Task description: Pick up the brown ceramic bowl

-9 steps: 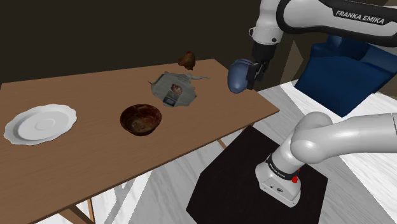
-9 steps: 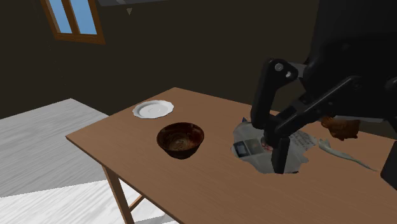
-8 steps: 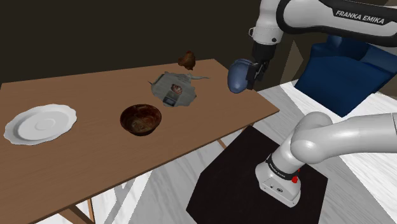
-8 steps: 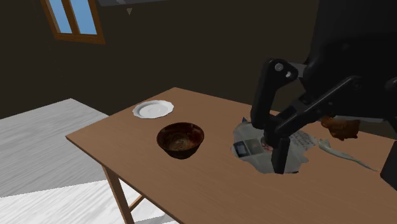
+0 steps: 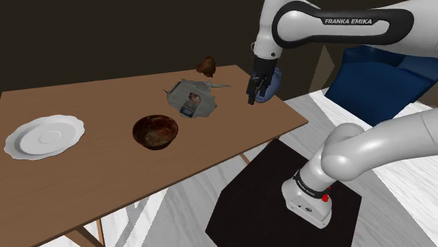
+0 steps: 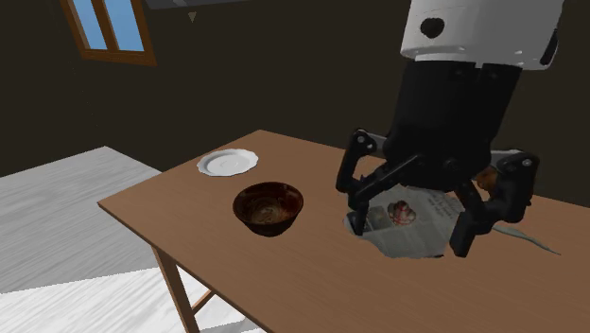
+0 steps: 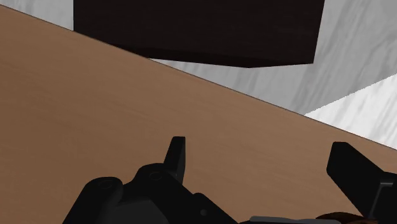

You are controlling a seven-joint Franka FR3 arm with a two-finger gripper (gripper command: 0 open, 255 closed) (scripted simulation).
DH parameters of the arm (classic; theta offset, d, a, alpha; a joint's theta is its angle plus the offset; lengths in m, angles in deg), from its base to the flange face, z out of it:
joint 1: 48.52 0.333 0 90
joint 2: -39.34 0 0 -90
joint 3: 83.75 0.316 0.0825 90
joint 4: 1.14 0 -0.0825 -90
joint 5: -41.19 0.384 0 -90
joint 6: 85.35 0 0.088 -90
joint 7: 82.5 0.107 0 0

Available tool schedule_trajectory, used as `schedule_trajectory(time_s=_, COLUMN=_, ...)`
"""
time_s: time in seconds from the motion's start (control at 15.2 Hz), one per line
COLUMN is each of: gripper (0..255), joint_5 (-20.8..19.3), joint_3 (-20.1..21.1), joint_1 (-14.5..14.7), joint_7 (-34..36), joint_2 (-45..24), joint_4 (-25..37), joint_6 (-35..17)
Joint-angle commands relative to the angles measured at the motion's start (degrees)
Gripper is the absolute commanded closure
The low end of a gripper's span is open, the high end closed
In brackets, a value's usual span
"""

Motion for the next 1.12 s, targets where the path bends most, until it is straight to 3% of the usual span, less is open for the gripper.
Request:
schedule_trajectory(time_s=0.0, gripper=0, joint_5=1.60, joint_3=-0.02, joint_1=0.49, joint_7=-0.26, joint_2=-3.68, joint_4=0.25, joint_6=-3.68)
schedule_trajectory(time_s=0.53, gripper=0, joint_5=8.44, joint_3=0.18, joint_1=2.67, joint_7=-2.52, joint_2=-19.58, joint_4=5.37, joint_6=-15.12)
schedule_trajectory(time_s=1.06, gripper=0, joint_5=15.82, joint_3=1.17, joint_1=4.38, joint_7=-5.93, joint_2=-36.15, joint_4=15.34, joint_6=-22.31)
